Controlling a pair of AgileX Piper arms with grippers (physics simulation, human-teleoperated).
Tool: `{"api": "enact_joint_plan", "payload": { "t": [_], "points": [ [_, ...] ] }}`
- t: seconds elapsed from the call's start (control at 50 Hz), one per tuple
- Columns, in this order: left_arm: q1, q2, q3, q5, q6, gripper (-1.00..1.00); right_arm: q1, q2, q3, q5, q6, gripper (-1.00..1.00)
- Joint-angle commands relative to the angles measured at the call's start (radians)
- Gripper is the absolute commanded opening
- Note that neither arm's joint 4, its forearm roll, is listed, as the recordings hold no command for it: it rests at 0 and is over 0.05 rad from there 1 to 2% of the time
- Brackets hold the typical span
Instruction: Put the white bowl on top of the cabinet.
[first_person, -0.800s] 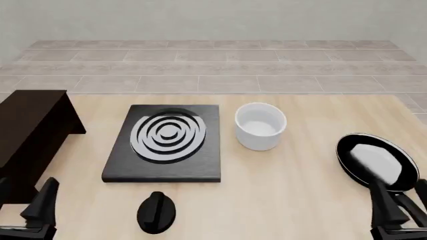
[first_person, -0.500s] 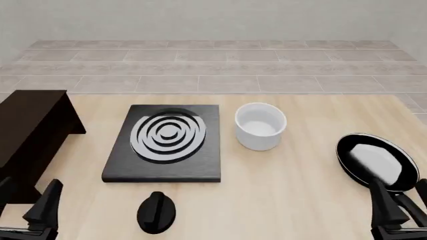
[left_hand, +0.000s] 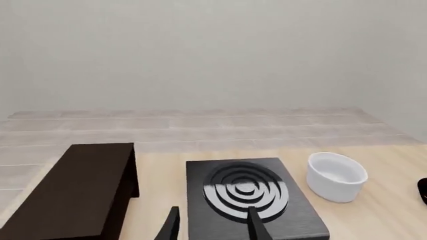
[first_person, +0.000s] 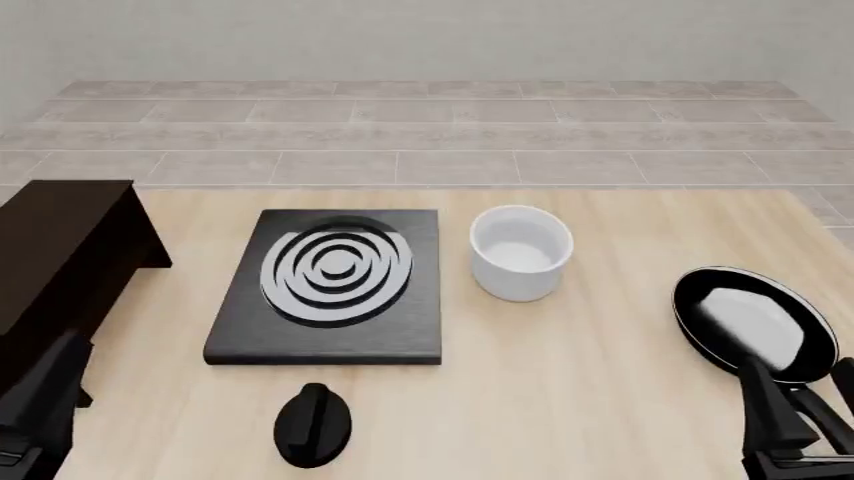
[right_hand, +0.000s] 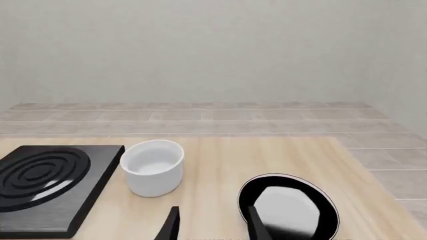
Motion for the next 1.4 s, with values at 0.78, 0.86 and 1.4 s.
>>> {"api": "enact_joint_plan", "payload": {
  "t": [0.78,0.86,1.4],
  "points": [
    [-0.481,0.967,-0.503,-0.258,0.162,1.00,0.001,-0.004,-0.003,0.001,-0.007,1.00],
    [-0.497,1.029,-0.524,-0.285,0.159,1.00,-0.001,0.000,-0.002,0.007,0.005,1.00],
    [-0.593,1.455,-0.801,-0.226,0.257,1.00,-0.001,0.000,-0.003,0.006,0.003,1.00]
  ]
}}
